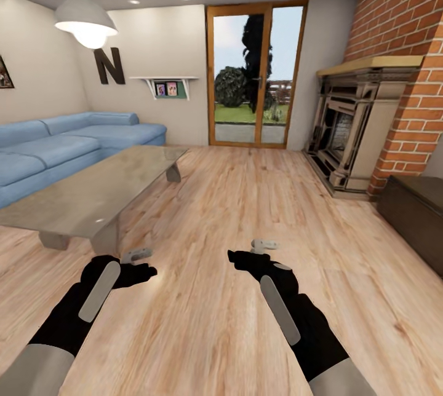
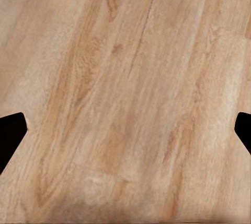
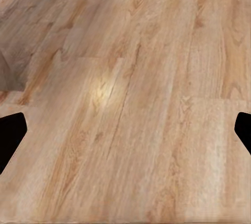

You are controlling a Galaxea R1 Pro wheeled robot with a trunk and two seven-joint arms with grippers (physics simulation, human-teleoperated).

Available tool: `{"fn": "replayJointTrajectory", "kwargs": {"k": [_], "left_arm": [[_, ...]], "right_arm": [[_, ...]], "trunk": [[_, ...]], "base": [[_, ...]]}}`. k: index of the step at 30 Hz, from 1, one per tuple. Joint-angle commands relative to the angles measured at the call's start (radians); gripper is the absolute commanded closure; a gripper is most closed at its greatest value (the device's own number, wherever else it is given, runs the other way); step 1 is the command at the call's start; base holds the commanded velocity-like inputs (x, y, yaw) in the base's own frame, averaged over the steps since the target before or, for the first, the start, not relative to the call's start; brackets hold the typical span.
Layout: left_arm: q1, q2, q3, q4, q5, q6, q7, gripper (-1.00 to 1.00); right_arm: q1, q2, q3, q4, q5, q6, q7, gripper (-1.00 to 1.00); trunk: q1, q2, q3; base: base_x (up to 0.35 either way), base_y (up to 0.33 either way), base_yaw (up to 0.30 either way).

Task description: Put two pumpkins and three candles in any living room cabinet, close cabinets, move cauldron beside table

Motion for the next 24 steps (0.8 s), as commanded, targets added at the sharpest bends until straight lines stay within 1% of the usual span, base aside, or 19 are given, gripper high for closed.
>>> {"fn": "replayJointTrajectory", "kwargs": {"k": [1, 19, 24], "left_arm": [[-0.001, 0.001, -0.002, -0.001, 0.010, 0.001, 0.010, -1.00], [-0.001, 0.001, -0.003, -0.001, 0.010, 0.001, 0.010, -1.00], [-0.001, 0.000, -0.004, 0.000, 0.010, 0.001, 0.010, -1.00]], "right_arm": [[-0.001, 0.000, 0.001, -0.001, -0.011, 0.002, -0.010, -1.00], [-0.001, -0.001, 0.001, -0.002, -0.011, 0.002, -0.010, -1.00], [-0.001, 0.000, 0.001, -0.002, -0.011, 0.002, -0.009, -1.00]], "trunk": [[-0.001, -0.001, -0.002], [-0.001, -0.001, -0.014], [-0.001, -0.001, -0.018]], "base": [[-0.211, 0.160, 0.270], [-0.207, 0.161, 0.270], [-0.115, 0.073, 0.270]]}}
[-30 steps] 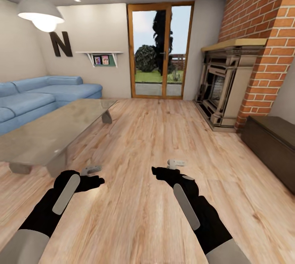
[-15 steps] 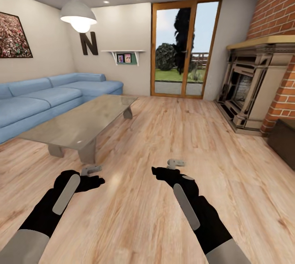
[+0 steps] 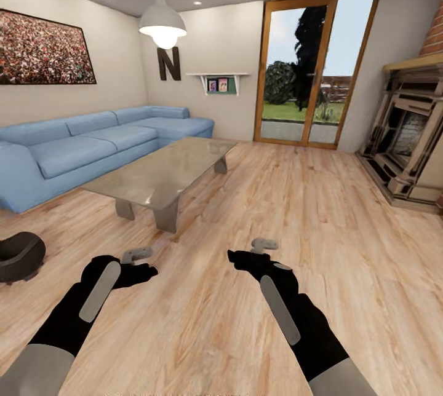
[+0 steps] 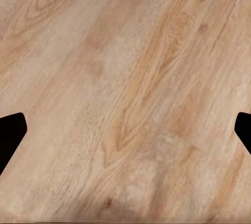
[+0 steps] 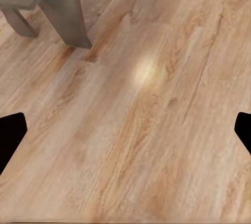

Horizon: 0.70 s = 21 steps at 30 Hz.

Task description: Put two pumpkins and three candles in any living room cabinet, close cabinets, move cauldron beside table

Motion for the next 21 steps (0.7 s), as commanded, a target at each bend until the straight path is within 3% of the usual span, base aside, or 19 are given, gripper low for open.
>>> {"fn": "replayJointTrajectory", "kwargs": {"k": [1, 14, 21], "left_arm": [[-0.001, 0.001, -0.003, -0.001, 0.010, 0.001, 0.010, -1.00], [-0.001, 0.000, -0.001, -0.009, 0.010, 0.001, 0.010, -1.00], [-0.001, 0.000, 0.004, -0.003, 0.010, 0.001, 0.010, -1.00]], "right_arm": [[-0.001, 0.000, 0.001, -0.001, -0.011, 0.002, -0.010, -1.00], [-0.001, 0.000, 0.001, -0.001, -0.009, -0.002, -0.011, -1.00], [-0.001, 0.000, 0.001, -0.001, -0.009, -0.005, -0.011, -1.00]], "trunk": [[0.000, 0.000, -0.002], [0.000, 0.000, -0.008], [-0.027, 0.049, 0.014]], "base": [[-0.033, 0.017, 0.270], [-0.004, 0.002, 0.273], [0.000, 0.000, 0.286]]}}
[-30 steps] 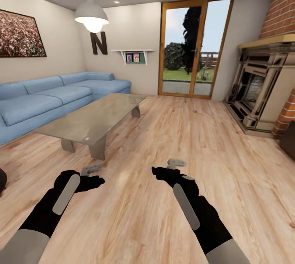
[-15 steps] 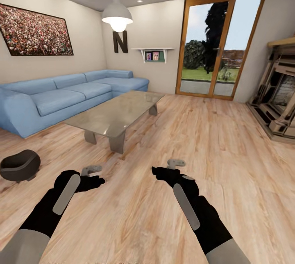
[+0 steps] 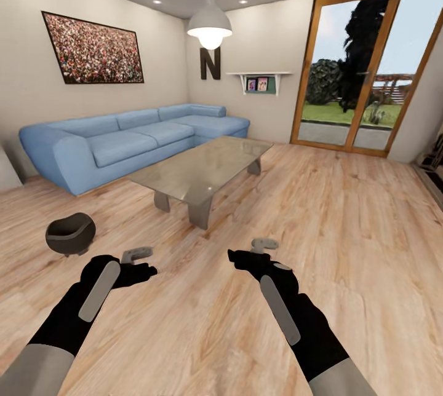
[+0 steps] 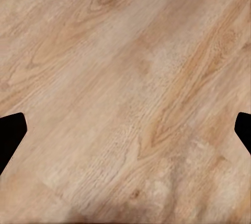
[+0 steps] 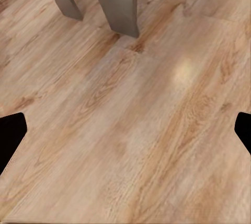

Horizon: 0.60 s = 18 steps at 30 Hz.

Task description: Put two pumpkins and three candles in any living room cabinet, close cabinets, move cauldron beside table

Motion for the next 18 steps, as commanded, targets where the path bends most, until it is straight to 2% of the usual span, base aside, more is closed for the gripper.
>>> {"fn": "replayJointTrajectory", "kwargs": {"k": [1, 13, 18], "left_arm": [[-0.001, 0.001, -0.002, 0.000, 0.010, 0.001, 0.010, -1.00], [-0.001, 0.002, 0.007, 0.003, 0.010, 0.001, 0.010, -1.00], [-0.001, 0.002, 0.048, 0.012, 0.010, 0.001, 0.011, -1.00]], "right_arm": [[-0.001, 0.000, 0.001, -0.001, -0.011, 0.002, -0.010, -1.00], [-0.001, 0.000, 0.003, -0.001, -0.011, 0.001, -0.011, -1.00], [-0.001, -0.002, 0.000, -0.001, -0.012, -0.001, -0.009, -1.00]], "trunk": [[-0.004, 0.007, 0.002], [-0.050, 0.091, 0.041], [-0.069, 0.126, 0.057]], "base": [[0.000, 0.000, 0.287], [0.000, 0.000, 0.287], [0.000, 0.000, 0.107]]}}
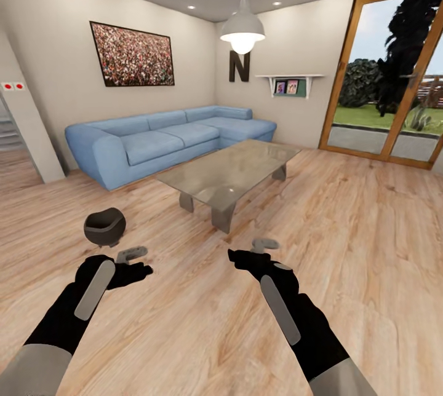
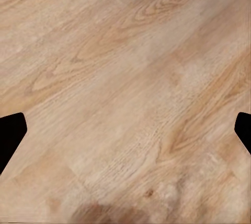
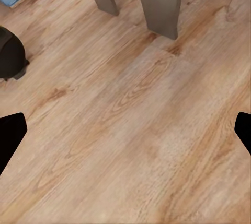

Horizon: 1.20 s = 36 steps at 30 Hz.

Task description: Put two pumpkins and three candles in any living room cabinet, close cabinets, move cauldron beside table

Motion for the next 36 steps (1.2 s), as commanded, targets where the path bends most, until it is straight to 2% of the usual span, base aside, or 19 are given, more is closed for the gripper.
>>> {"fn": "replayJointTrajectory", "kwargs": {"k": [1, 9, 19, 22, 28, 36], "left_arm": [[-0.001, 0.001, 0.005, 0.003, 0.011, 0.001, 0.011, -1.00], [-0.001, 0.001, 0.013, 0.007, 0.012, 0.001, 0.011, -1.00], [-0.001, 0.001, 0.015, 0.007, 0.012, 0.001, 0.011, -1.00], [-0.001, 0.001, 0.014, 0.007, 0.012, 0.001, 0.011, -1.00], [-0.001, 0.000, 0.013, 0.007, 0.012, 0.001, 0.010, -1.00], [-0.001, 0.000, 0.013, 0.007, 0.012, 0.001, 0.010, -1.00]], "right_arm": [[-0.001, 0.000, 0.001, -0.001, -0.010, 0.001, -0.010, -1.00], [-0.001, 0.000, 0.002, -0.001, -0.010, 0.000, -0.012, -1.00], [-0.001, 0.001, 0.003, -0.001, -0.010, 0.001, -0.013, -1.00], [-0.001, 0.001, 0.007, -0.001, -0.010, 0.001, -0.013, -1.00], [-0.001, 0.001, 0.040, -0.001, -0.007, 0.000, -0.014, -1.00], [-0.001, 0.000, 0.044, -0.001, -0.006, 0.000, -0.014, -1.00]], "trunk": [[-0.004, 0.007, 0.003], [-0.035, 0.063, 0.039], [-0.073, 0.133, 0.086], [-0.073, 0.133, 0.091], [-0.073, 0.133, 0.099], [-0.073, 0.133, 0.110]], "base": [[0.000, 0.000, 0.022], [-0.012, 0.000, 0.008], [-0.190, 0.061, 0.112], [-0.031, 0.013, 0.180], [-0.005, 0.002, 0.194], [0.000, 0.000, 0.200]]}}
